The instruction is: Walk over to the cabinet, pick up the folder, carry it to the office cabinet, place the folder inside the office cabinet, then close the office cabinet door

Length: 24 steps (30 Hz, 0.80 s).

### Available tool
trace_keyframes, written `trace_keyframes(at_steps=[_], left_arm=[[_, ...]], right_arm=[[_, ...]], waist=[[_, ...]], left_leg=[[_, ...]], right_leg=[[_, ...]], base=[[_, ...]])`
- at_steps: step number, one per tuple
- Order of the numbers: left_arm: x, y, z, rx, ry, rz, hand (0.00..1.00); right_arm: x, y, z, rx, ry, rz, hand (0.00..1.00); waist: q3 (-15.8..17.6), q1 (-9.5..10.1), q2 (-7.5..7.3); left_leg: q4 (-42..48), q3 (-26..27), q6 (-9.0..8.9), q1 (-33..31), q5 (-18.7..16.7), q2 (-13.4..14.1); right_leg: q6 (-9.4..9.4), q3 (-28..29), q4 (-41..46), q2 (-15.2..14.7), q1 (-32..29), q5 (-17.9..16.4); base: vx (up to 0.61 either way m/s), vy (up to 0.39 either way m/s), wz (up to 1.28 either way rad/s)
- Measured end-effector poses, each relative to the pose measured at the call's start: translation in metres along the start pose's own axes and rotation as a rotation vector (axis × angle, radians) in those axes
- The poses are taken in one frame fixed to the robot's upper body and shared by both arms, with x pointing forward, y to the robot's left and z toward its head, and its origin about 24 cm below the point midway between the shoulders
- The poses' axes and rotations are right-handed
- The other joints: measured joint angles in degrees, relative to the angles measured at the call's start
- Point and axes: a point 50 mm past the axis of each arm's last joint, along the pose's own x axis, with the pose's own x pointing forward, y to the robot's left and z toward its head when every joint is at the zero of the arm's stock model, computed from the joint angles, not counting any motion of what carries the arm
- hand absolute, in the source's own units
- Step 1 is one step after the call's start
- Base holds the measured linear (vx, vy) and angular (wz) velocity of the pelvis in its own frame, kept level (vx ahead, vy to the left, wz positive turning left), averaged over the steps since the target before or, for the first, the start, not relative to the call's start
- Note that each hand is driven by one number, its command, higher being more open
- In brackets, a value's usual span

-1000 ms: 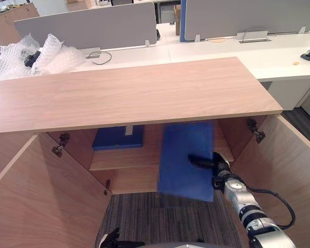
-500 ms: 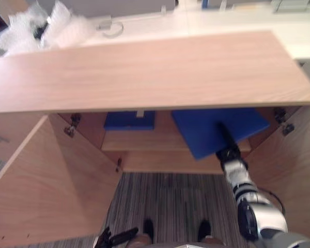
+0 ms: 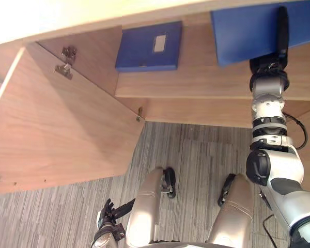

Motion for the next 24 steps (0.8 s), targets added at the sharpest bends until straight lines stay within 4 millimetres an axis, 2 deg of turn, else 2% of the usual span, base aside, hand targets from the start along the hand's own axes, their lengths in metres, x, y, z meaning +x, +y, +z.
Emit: trace_keyframes(at_steps=[6, 12, 13, 17, 24], left_arm=[[0.002, -0.005, 0.005, -0.005, -0.011, 0.013, 1.00], [0.002, -0.006, 0.006, -0.007, -0.012, 0.019, 1.00], [0.002, -0.006, 0.006, -0.009, -0.012, 0.020, 1.00], [0.002, -0.007, 0.007, -0.015, -0.016, 0.026, 1.00], [0.003, -0.012, 0.010, -0.016, -0.023, 0.014, 1.00]], right_arm=[[0.003, 0.016, 0.008, 0.032, -0.028, -0.022, 0.00], [0.005, 0.035, 0.022, 0.091, -0.069, -0.008, 0.00], [0.005, 0.037, 0.023, 0.102, -0.073, -0.005, 1.00], [0.006, 0.046, 0.029, 0.123, -0.096, 0.001, 1.00], [0.012, 0.042, 0.029, 0.091, -0.066, -0.046, 1.00]], waist=[[0.43, 0.42, -0.01], [0.40, 0.47, 0.04], [0.40, 0.47, 0.05], [0.37, 0.68, 0.11], [0.16, 0.88, 0.86]], left_leg=[[2.28, 0.16, -0.02, -3.16, -0.18, -0.53], [2.26, -0.24, -0.11, -3.41, -0.13, -1.38], [2.21, -0.23, -0.12, -3.41, -0.13, -1.48], [1.99, -0.27, -0.12, -3.47, -0.12, -2.00], [1.41, -1.26, -0.38, -3.33, 0.25, -2.96]], right_leg=[[-0.41, 1.47, 4.01, -1.04, -4.26, -1.48], [-0.88, 1.35, 5.32, -2.10, -4.66, -2.60], [-0.86, 1.34, 5.34, -2.24, -4.68, -2.63], [-0.59, 1.34, 5.30, -2.79, -4.64, -2.80], [-0.42, 0.11, 4.79, -3.85, -3.32, -2.89]], base=[[-0.03, -0.065, 0.07], [0.02, -0.089, 0.09], [0.04, -0.063, 0.08], [0.05, -0.045, 0.06], [0.04, -0.040, 0.09]])
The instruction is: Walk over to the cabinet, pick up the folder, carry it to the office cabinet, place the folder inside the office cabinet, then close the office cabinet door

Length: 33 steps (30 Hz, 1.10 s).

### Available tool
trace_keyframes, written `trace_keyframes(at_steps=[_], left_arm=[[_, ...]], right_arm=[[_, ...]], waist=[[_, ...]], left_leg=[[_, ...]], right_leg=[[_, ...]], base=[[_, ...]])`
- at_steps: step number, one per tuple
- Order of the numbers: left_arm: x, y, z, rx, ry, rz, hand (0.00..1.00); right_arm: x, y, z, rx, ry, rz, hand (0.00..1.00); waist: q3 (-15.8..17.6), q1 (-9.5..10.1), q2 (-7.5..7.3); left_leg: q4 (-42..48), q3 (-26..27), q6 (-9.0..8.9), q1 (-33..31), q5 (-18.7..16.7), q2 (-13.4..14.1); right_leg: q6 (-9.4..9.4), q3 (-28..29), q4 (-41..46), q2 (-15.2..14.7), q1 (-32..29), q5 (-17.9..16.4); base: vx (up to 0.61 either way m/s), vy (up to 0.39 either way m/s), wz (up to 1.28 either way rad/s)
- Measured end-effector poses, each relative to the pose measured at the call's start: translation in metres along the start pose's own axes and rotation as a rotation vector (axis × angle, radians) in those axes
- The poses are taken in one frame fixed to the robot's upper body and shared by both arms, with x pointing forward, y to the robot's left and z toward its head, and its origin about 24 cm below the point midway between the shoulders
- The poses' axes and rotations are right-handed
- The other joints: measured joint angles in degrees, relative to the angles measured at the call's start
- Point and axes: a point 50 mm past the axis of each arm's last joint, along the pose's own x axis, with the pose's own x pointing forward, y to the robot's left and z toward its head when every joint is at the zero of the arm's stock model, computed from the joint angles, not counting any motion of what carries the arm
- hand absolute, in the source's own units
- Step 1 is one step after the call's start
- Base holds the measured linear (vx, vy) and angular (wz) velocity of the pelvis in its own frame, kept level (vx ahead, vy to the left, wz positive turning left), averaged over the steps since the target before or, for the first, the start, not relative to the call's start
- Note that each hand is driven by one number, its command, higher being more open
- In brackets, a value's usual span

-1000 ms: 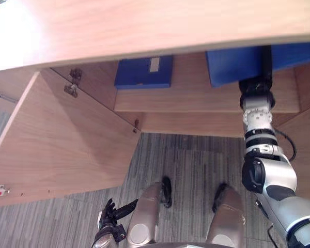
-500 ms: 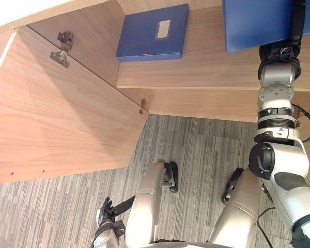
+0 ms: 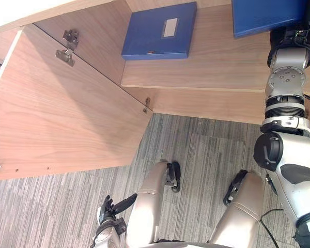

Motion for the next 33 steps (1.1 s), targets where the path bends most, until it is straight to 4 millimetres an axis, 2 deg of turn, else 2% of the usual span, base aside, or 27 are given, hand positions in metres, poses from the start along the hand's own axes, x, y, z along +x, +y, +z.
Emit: trace_keyframes(at_steps=[9, 16, 18, 19, 20, 21, 23, 24, 25, 27, 30, 33], left_arm=[[0.001, -0.003, 0.002, -0.007, 0.000, -0.007, 1.00], [0.002, -0.006, 0.005, -0.008, -0.008, -0.013, 1.00], [0.002, -0.007, 0.006, -0.008, -0.009, -0.016, 1.00], [0.002, -0.007, 0.006, -0.008, -0.010, -0.018, 1.00], [0.002, -0.007, 0.006, -0.008, -0.010, -0.020, 1.00], [0.002, -0.007, 0.006, -0.007, -0.011, -0.029, 1.00], [0.003, -0.006, 0.007, 0.000, -0.015, -0.046, 1.00], [0.003, -0.007, 0.008, 0.002, -0.016, -0.064, 1.00], [0.003, -0.007, 0.008, 0.004, -0.016, -0.072, 1.00], [0.004, -0.008, 0.009, 0.025, -0.014, -0.100, 1.00], [0.004, -0.009, 0.010, 0.053, -0.014, -0.138, 1.00], [0.005, -0.008, 0.012, 0.098, -0.013, -0.171, 1.00]], right_arm=[[0.004, -0.017, -0.014, -0.112, 0.078, -0.078, 1.00], [0.004, -0.027, -0.028, -0.381, 0.128, -0.089, 1.00], [0.003, -0.033, -0.033, -0.534, 0.160, -0.073, 1.00], [0.003, -0.038, -0.038, -0.700, 0.186, -0.048, 1.00], [0.003, -0.040, -0.040, -0.779, 0.194, -0.030, 1.00], [0.003, -0.043, -0.042, -0.968, 0.209, 0.023, 1.00], [0.004, -0.045, -0.041, -1.207, 0.228, 0.099, 1.00], [0.005, -0.045, -0.040, -1.424, 0.229, 0.167, 1.00], [0.005, -0.046, -0.040, -1.510, 0.228, 0.193, 1.00], [0.005, -0.052, -0.038, -1.847, 0.238, 0.278, 1.00], [0.003, -0.068, -0.039, -2.105, 0.302, 0.345, 1.00], [-0.002, -0.082, -0.043, -2.223, 0.349, 0.423, 1.00]], waist=[[-0.17, 0.10, 0.27], [-0.29, -0.09, 0.41], [-0.31, -0.16, 0.45], [-0.32, -0.14, 0.45], [-0.32, -0.14, 0.45], [-0.34, -0.18, 0.47], [-0.38, -0.14, 0.45], [-0.38, -0.13, 0.45], [-0.39, -0.14, 0.45], [-0.39, -0.09, 0.42], [-0.67, 0.00, -0.06], [-1.47, 0.07, -1.02]], left_leg=[[-1.19, -0.21, 0.05, 1.37, 0.31, -0.42], [-1.87, 0.12, 0.06, 1.93, 0.32, -0.23], [-2.15, 0.17, 0.06, 2.28, 0.32, -0.13], [-2.40, 0.19, 0.06, 2.74, 0.31, 0.11], [-2.49, 0.18, 0.06, 2.94, 0.31, 0.21], [-2.58, 0.17, 0.06, 3.24, 0.31, 0.47], [-2.60, 0.09, 0.06, 3.36, 0.31, 0.65], [-2.60, 0.09, 0.06, 3.36, 0.32, 0.65], [-2.60, 0.08, 0.06, 3.37, 0.32, 0.65], [-2.84, -0.21, 0.06, 4.15, 0.31, 0.69], [-4.45, 0.10, 0.02, 6.02, 0.31, 0.82], [-5.40, 1.01, 0.06, 6.36, 0.34, 1.02]], right_leg=[[0.08, -0.67, -1.07, -0.36, 1.73, 0.03], [0.12, -0.61, -1.69, -0.10, 2.04, 0.10], [0.15, -0.65, -1.96, 0.06, 2.38, 0.12], [0.18, -0.80, -2.34, 0.30, 2.83, 0.19], [0.19, -0.91, -2.49, 0.42, 3.11, 0.22], [0.21, -1.25, -2.74, 0.58, 3.66, 0.26], [0.20, -1.57, -2.89, 0.67, 4.00, 0.27], [0.22, -1.58, -2.90, 0.66, 4.01, 0.30], [0.22, -1.61, -2.92, 0.66, 4.04, 0.32], [0.12, -2.28, -3.42, 0.62, 5.41, 0.38], [0.00, -3.15, -5.21, 0.62, 7.75, 0.82], [0.11, -3.11, -6.48, 0.67, 7.90, 1.45]], base=[[0.03, -0.035, 0.03], [0.05, -0.039, -0.03], [0.03, -0.036, -0.05], [0.03, -0.035, -0.06], [0.04, -0.042, -0.06], [0.03, -0.034, -0.02], [0.01, -0.017, 0.00], [0.00, 0.000, 0.00], [0.00, 0.000, 0.00], [0.02, -0.022, 0.04], [0.01, -0.006, 0.01], [0.05, 0.009, -0.05]])
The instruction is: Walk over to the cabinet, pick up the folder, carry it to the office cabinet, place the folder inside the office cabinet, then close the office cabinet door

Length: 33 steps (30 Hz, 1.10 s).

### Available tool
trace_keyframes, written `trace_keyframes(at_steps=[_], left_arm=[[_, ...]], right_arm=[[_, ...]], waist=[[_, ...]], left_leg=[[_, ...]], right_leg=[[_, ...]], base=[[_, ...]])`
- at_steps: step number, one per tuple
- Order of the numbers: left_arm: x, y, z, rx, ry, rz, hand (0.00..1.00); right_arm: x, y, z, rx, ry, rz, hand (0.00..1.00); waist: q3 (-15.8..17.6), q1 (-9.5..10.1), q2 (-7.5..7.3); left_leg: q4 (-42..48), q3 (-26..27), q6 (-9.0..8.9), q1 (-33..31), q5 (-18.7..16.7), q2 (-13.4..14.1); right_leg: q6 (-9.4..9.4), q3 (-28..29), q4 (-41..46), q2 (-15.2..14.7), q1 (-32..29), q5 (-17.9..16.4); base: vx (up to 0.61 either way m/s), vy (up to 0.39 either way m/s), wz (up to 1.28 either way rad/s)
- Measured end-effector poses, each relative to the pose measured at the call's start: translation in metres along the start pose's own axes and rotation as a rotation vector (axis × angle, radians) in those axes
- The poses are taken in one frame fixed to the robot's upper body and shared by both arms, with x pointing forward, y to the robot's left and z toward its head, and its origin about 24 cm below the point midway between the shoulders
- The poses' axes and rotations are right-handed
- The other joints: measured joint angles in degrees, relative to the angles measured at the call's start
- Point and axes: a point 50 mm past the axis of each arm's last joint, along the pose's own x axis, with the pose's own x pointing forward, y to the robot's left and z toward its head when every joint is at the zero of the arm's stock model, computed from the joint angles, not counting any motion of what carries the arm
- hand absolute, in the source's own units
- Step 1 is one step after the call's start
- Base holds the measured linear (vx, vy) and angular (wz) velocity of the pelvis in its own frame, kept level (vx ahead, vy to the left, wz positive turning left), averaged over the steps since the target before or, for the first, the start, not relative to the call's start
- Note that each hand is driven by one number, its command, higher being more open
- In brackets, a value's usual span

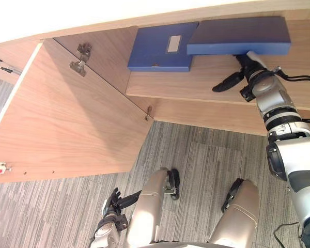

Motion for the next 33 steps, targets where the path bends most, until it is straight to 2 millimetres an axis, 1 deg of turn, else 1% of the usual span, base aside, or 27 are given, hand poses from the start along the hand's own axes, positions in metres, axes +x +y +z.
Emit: trace_keyframes(at_steps=[2, 3, 4, 7, 8, 9, 11, 13, 14, 16, 17, 20, 22, 24, 25, 27, 28, 30, 32, 33], left_arm=[[0.000, 0.000, 0.001, 0.014, 0.002, -0.014, 1.00], [0.000, -0.001, 0.002, 0.031, 0.001, -0.025, 1.00], [0.000, -0.001, 0.003, 0.038, 0.001, -0.030, 1.00], [0.000, -0.002, 0.003, 0.048, 0.005, -0.043, 1.00], [0.000, -0.003, 0.003, 0.049, 0.006, -0.044, 1.00], [0.000, -0.002, 0.002, 0.050, 0.009, -0.043, 1.00], [-0.001, -0.002, 0.001, 0.052, 0.011, -0.043, 1.00], [-0.001, -0.002, 0.001, 0.075, 0.013, -0.044, 1.00], [-0.001, -0.002, 0.001, 0.084, 0.013, -0.044, 1.00], [-0.001, -0.001, -0.001, 0.095, 0.020, -0.044, 1.00], [-0.001, -0.001, -0.001, 0.095, 0.021, -0.046, 1.00], [0.000, 0.001, -0.002, 0.122, 0.025, -0.044, 1.00], [0.000, 0.001, -0.002, 0.151, 0.029, -0.049, 1.00], [0.000, 0.003, -0.003, 0.177, 0.041, -0.051, 1.00], [0.000, 0.004, -0.004, 0.180, 0.045, -0.051, 1.00], [0.000, 0.007, -0.007, 0.190, 0.061, -0.043, 1.00], [0.000, 0.008, -0.008, 0.196, 0.067, -0.041, 1.00], [-0.001, 0.013, -0.014, 0.232, 0.097, -0.034, 1.00], [-0.002, 0.015, -0.019, 0.244, 0.122, -0.031, 1.00], [-0.003, 0.018, -0.021, 0.263, 0.135, -0.028, 1.00]], right_arm=[[-0.001, 0.006, -0.006, -0.088, 0.000, 0.015, 1.00], [-0.004, 0.011, -0.018, -0.158, 0.018, 0.023, 1.00], [-0.004, 0.014, -0.022, -0.194, 0.025, 0.029, 1.00], [-0.009, 0.034, -0.040, -0.383, 0.056, 0.063, 1.00], [-0.010, 0.037, -0.043, -0.408, 0.061, 0.067, 1.00], [-0.013, 0.048, -0.052, -0.437, 0.078, 0.086, 1.00], [-0.017, 0.061, -0.063, -0.450, 0.097, 0.109, 1.00], [-0.023, 0.078, -0.075, -0.485, 0.117, 0.138, 1.00], [-0.024, 0.082, -0.078, -0.480, 0.123, 0.145, 1.00], [-0.031, 0.096, -0.090, -0.465, 0.149, 0.174, 1.00], [-0.032, 0.099, -0.093, -0.461, 0.154, 0.183, 1.00], [-0.040, 0.117, -0.106, -0.420, 0.183, 0.226, 1.00], [-0.045, 0.125, -0.112, -0.413, 0.198, 0.250, 1.00], [-0.050, 0.141, -0.117, -0.384, 0.221, 0.296, 1.00], [-0.052, 0.146, -0.119, -0.375, 0.229, 0.307, 1.00], [-0.061, 0.165, -0.128, -0.346, 0.265, 0.370, 1.00], [-0.063, 0.170, -0.130, -0.341, 0.273, 0.386, 1.00], [-0.073, 0.186, -0.141, -0.295, 0.314, 0.463, 1.00], [-0.080, 0.196, -0.149, -0.249, 0.349, 0.507, 1.00], [-0.086, 0.202, -0.155, -0.200, 0.375, 0.534, 1.00]], waist=[[-0.11, -0.03, -0.34], [-0.12, 0.07, -0.45], [-0.23, 0.17, -0.64], [-0.38, 0.25, -0.98], [-0.37, 0.23, -1.01], [-0.45, 0.28, -1.21], [-0.63, 0.28, -1.53], [-0.83, 0.01, -1.84], [-0.87, -0.05, -1.90], [-1.02, -0.19, -2.30], [-1.07, -0.13, -2.41], [-1.50, -0.15, -3.15], [-1.60, -0.15, -3.39], [-2.28, -0.21, -3.93], [-2.59, -0.19, -4.05], [-4.01, -0.10, -4.86], [-4.33, -0.03, -4.97], [-6.45, -0.09, -5.58], [-7.72, -0.10, -5.69], [-8.55, -0.15, -5.99]], left_leg=[[-0.32, 0.62, 0.07, 0.67, 0.04, 0.15], [-1.07, 1.57, 0.11, 1.97, 0.06, 0.16], [-1.45, 2.08, 0.12, 2.43, 0.07, 0.14], [-3.60, 3.51, 0.37, 5.09, 0.21, -0.25], [-4.08, 3.58, 0.45, 5.70, 0.26, -0.36], [-5.28, 3.85, 0.56, 7.48, 0.32, -0.52], [-6.76, 4.14, 0.79, 9.39, 0.49, -0.77], [-9.40, 4.42, 0.86, 12.43, 0.90, -1.08], [-10.01, 4.44, 0.80, 13.17, 0.99, -1.16], [-12.13, 4.64, 0.72, 16.07, 1.19, -1.26], [-12.74, 4.73, 0.73, 16.75, 1.25, -1.26], [-16.43, 5.12, 0.58, 20.45, 2.06, -1.11], [-18.23, 5.15, 0.66, 22.45, 2.50, -0.99], [-21.54, 5.33, 0.44, 25.33, 3.40, -0.54], [-22.28, 5.35, 0.43, 25.89, 3.61, -0.31], [-25.71, 5.29, 0.19, 28.45, 4.71, 0.34], [-26.58, 5.30, -0.01, 29.17, 4.96, 0.61], [-30.16, 5.26, -1.64, 31.80, 6.12, 1.30], [-32.51, 5.32, -1.57, 33.70, 6.64, 1.99], [-34.70, 5.53, -1.33, 35.25, 7.16, 2.31]], right_leg=[[0.27, 0.02, -0.80, -0.10, 0.82, 0.28], [0.65, 0.02, -1.65, -0.44, 2.06, 0.49], [0.80, 0.15, -1.94, -0.61, 2.35, 0.59], [1.69, 0.25, -4.00, -1.17, 4.75, 1.26], [1.79, 0.17, -4.48, -1.21, 5.29, 1.38], [2.12, -0.04, -5.69, -1.19, 6.96, 1.70], [2.46, -0.19, -7.07, -1.17, 8.68, 2.03], [2.89, -0.88, -9.85, -0.96, 11.77, 2.92], [3.03, -1.12, -10.55, -0.92, 12.56, 3.13], [3.58, -1.86, -13.43, -0.50, 15.83, 4.02], [3.71, -1.94, -14.20, -0.31, 16.55, 4.33], [4.08, -3.03, -19.23, 0.94, 20.73, 6.31], [4.28, -3.79, -21.64, 1.56, 23.11, 7.20], [4.32, -4.76, -25.93, 3.02, 26.33, 8.91], [4.29, -5.04, -26.99, 3.47, 27.08, 9.35], [4.14, -6.37, -31.49, 5.21, 30.22, 10.97], [4.10, -6.61, -32.75, 5.82, 31.08, 11.52], [3.97, -7.48, -38.26, 7.86, 34.23, 13.87], [3.85, -7.76, -42.58, 9.72, 36.65, 16.00], [3.77, -7.70, -46.14, 10.98, 38.29, 17.77]], base=[[0.07, 0.019, -0.02], [0.06, 0.019, 0.01], [0.09, 0.029, 0.01], [0.08, 0.027, -0.02], [0.11, 0.019, -0.08], [0.08, 0.010, -0.07], [0.09, 0.004, -0.10], [0.13, 0.003, -0.11], [0.14, 0.016, -0.07], [0.12, 0.027, -0.09], [0.10, 0.029, -0.16], [0.11, 0.017, -0.15], [0.10, -0.001, -0.10], [0.10, -0.009, -0.15], [0.10, -0.011, -0.13], [0.11, -0.016, -0.10], [0.12, -0.029, -0.14], [0.12, -0.032, -0.19], [0.10, -0.024, -0.26], [0.10, -0.007, -0.36]])
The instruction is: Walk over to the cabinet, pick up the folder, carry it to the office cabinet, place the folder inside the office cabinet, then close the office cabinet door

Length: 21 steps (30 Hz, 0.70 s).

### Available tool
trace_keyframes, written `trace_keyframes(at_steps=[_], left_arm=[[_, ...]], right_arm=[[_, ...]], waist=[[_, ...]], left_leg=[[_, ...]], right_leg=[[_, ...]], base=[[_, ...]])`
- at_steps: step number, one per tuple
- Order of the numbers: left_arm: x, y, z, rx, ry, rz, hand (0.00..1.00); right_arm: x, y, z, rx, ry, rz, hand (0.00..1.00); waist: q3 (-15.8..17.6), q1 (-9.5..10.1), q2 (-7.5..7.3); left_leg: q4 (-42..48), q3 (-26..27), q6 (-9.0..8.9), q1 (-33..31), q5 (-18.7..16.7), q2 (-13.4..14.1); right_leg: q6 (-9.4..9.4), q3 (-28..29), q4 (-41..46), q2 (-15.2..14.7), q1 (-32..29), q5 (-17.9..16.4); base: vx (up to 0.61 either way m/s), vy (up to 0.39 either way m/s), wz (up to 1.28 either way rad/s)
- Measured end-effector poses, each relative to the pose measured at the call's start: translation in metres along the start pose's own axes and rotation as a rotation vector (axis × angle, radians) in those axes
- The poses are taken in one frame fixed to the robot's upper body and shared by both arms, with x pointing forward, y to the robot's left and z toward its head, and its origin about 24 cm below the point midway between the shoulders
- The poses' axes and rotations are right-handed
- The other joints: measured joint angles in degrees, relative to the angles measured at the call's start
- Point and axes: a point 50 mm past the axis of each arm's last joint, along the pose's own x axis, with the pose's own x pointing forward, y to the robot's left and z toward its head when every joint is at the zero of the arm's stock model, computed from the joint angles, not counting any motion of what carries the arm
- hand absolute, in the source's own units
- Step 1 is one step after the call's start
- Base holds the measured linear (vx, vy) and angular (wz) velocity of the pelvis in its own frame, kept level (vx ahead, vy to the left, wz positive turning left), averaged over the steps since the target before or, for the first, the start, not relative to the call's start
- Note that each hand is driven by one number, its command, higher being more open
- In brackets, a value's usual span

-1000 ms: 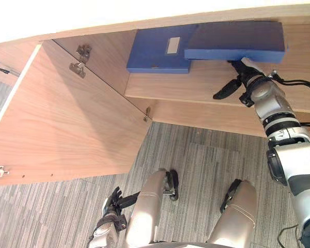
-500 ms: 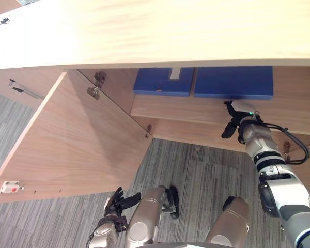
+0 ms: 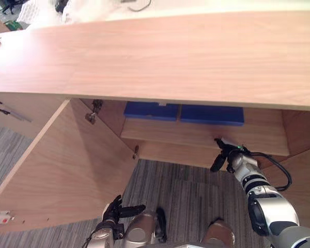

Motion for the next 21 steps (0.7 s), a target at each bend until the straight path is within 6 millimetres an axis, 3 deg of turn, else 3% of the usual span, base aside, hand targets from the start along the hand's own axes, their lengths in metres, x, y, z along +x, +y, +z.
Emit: trace_keyframes(at_steps=[3, 6, 9, 13, 15, 19, 20, 21], left_arm=[[-0.001, 0.006, -0.006, 0.035, 0.023, 0.012, 1.00], [-0.001, 0.007, -0.007, 0.064, 0.031, 0.016, 1.00], [0.004, 0.000, -0.002, 0.163, 0.035, -0.008, 1.00], [0.009, 0.002, 0.009, 0.251, 0.023, 0.015, 1.00], [0.010, 0.004, 0.011, 0.259, 0.023, 0.039, 1.00], [0.009, 0.006, 0.010, 0.245, 0.024, 0.068, 1.00], [0.009, 0.006, 0.008, 0.240, 0.028, 0.079, 1.00], [0.008, 0.006, 0.004, 0.236, 0.039, 0.089, 1.00]], right_arm=[[0.000, 0.026, -0.021, 0.129, 0.070, 0.119, 1.00], [-0.005, 0.053, -0.045, 0.356, 0.132, 0.191, 1.00], [-0.014, 0.077, -0.074, 0.638, 0.198, 0.163, 1.00], [-0.027, 0.116, -0.093, 0.859, 0.291, 0.129, 1.00], [-0.039, 0.147, -0.099, 1.007, 0.350, 0.131, 1.00], [-0.059, 0.184, -0.107, 1.211, 0.447, 0.096, 1.00], [-0.065, 0.194, -0.108, 1.271, 0.477, 0.077, 1.00], [-0.070, 0.199, -0.111, 1.320, 0.505, 0.057, 1.00]], waist=[[-2.81, -0.57, -1.97], [-4.99, -3.00, -3.79], [-5.75, -4.83, -4.37], [-5.92, -6.62, -4.30], [-6.16, -7.94, -3.88], [-7.18, -9.45, -3.69], [-7.32, -10.02, -3.90], [-7.23, -10.61, -3.52]], left_leg=[[-7.61, 2.54, 0.35, 2.91, 2.92, -0.17], [-13.99, 4.67, 1.51, 4.62, 5.39, -0.74], [-14.69, 6.74, 1.64, 6.24, 5.47, -0.69], [-15.03, 12.09, 1.65, 10.41, 5.46, 0.52], [-14.70, 15.37, 1.65, 13.35, 5.46, 1.55], [-15.50, 21.62, 1.71, 15.35, 5.31, 1.85], [-16.02, 23.72, 2.03, 15.44, 4.75, 1.97], [-16.46, 25.18, 1.80, 15.90, 3.69, 2.59]], right_leg=[[-0.54, 1.25, -8.72, 2.42, 1.55, 5.32], [-1.07, 2.44, -15.47, 3.91, 1.87, 10.21], [-1.80, 5.25, -17.46, 4.68, 1.82, 12.87], [-2.66, 4.58, -14.27, 6.12, 0.47, 14.16], [-5.46, -2.38, -10.08, 6.68, -0.71, 14.21], [-8.46, -5.09, -9.95, 7.77, -2.79, 13.91], [-10.12, -7.12, -9.49, 8.05, -3.53, 11.37], [-9.75, -8.13, -9.48, 8.81, -3.81, 10.62]], base=[[0.11, 0.016, -0.50], [0.10, 0.030, -0.45], [0.06, 0.024, -0.54], [0.02, 0.014, -0.83], [-0.03, -0.029, -0.92], [-0.04, -0.018, -0.90], [-0.04, -0.073, -0.78], [-0.05, -0.121, -0.73]])
